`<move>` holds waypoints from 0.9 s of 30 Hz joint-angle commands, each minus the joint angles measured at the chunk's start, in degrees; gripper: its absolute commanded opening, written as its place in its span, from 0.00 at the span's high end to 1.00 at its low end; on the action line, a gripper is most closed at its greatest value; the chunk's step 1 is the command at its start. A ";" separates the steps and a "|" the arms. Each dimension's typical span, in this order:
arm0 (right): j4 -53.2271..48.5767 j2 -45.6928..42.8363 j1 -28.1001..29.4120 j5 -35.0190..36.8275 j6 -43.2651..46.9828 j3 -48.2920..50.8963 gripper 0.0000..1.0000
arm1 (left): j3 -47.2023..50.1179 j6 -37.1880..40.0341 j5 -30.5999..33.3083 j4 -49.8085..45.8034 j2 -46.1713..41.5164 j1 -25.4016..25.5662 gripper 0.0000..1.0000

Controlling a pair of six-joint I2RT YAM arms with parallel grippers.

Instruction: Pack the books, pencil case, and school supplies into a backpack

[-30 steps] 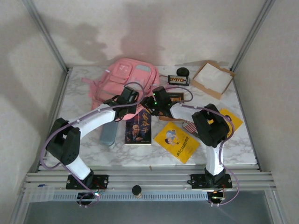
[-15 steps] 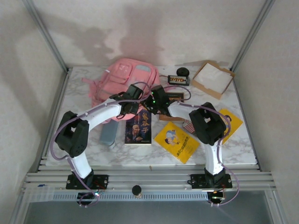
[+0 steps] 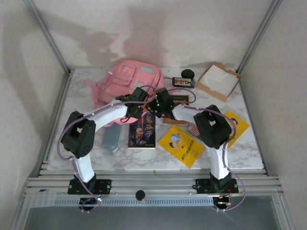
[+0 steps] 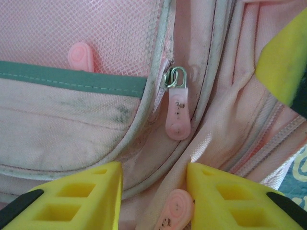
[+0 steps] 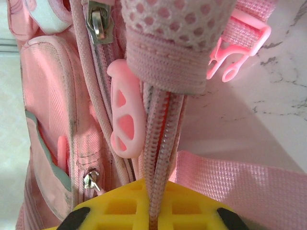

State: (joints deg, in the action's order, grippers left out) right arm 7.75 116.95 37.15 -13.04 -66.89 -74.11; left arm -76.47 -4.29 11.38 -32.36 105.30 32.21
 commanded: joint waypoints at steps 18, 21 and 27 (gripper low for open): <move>2.95 1.35 0.03 0.37 0.01 0.28 1.00 | -0.09 -2.02 2.99 -2.04 0.42 -0.80 0.97; 3.49 1.39 -0.05 0.38 -0.08 0.02 1.00 | 0.00 -2.30 3.17 -1.64 -1.14 -1.05 1.00; 3.48 1.18 -1.12 0.12 0.02 -1.26 1.00 | -1.21 -5.59 8.10 -2.63 -6.19 -2.95 1.00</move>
State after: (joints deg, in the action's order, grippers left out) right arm 9.50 117.23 37.10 -13.69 -66.92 -74.11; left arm -76.47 -7.25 13.21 -32.75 104.05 31.18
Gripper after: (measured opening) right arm 0.072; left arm 0.069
